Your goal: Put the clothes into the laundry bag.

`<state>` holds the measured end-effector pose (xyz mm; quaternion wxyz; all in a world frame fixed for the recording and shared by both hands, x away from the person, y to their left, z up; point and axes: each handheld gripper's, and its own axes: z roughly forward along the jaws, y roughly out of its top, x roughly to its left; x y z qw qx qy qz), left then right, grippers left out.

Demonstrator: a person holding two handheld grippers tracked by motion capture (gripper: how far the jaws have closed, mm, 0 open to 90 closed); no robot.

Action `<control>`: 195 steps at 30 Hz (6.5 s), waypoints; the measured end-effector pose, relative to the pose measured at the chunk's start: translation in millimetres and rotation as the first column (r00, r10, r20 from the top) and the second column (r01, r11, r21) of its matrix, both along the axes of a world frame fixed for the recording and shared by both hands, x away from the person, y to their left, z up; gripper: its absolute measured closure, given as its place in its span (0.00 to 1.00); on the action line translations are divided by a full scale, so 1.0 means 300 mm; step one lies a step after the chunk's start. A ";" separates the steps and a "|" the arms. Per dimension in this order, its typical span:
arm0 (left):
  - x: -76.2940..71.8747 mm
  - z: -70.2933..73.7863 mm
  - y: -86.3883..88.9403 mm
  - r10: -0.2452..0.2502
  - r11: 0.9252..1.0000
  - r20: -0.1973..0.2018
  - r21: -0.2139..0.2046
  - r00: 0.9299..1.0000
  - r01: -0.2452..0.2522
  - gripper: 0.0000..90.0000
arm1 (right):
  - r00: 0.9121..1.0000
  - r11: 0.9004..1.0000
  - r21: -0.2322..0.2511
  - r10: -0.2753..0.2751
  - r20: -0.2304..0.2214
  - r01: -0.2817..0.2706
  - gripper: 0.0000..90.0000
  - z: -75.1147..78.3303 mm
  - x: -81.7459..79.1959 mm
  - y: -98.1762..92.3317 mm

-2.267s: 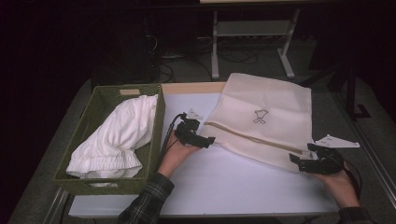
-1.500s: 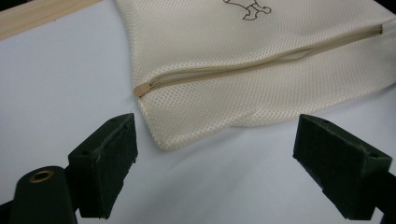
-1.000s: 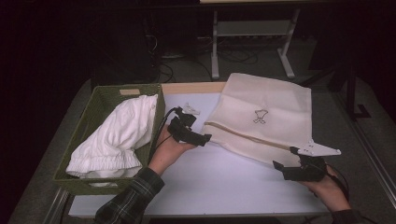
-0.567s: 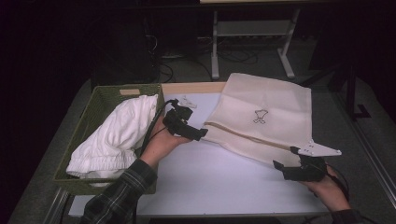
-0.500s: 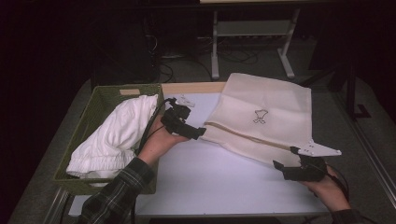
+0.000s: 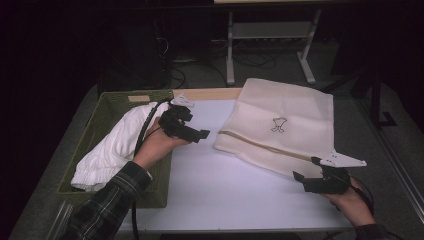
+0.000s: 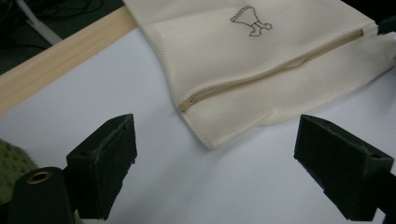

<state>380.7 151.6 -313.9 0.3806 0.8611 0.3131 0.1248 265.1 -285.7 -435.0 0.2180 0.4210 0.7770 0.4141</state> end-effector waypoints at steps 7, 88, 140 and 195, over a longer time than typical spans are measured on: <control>0.011 0.031 0.059 0.016 1.000 0.008 0.016 1.000 -0.016 0.11 | 1.000 1.000 0.001 -0.003 0.000 0.003 0.15 0.000 -0.001 -0.001; 0.109 -0.186 0.591 0.271 0.944 -0.220 0.251 0.937 -0.214 0.10 | 1.000 0.999 -0.045 0.018 -0.021 -0.019 0.15 -0.024 0.002 0.002; 0.142 -0.300 0.596 0.341 0.897 -0.218 0.366 0.915 -0.247 0.53 | 0.999 0.998 -0.052 0.031 -0.039 -0.033 0.15 -0.033 0.005 0.006; 0.057 0.252 0.527 0.262 0.960 -0.140 0.133 0.955 -0.244 0.69 | 1.000 0.999 -0.031 0.016 -0.026 -0.017 0.15 -0.022 0.009 -0.007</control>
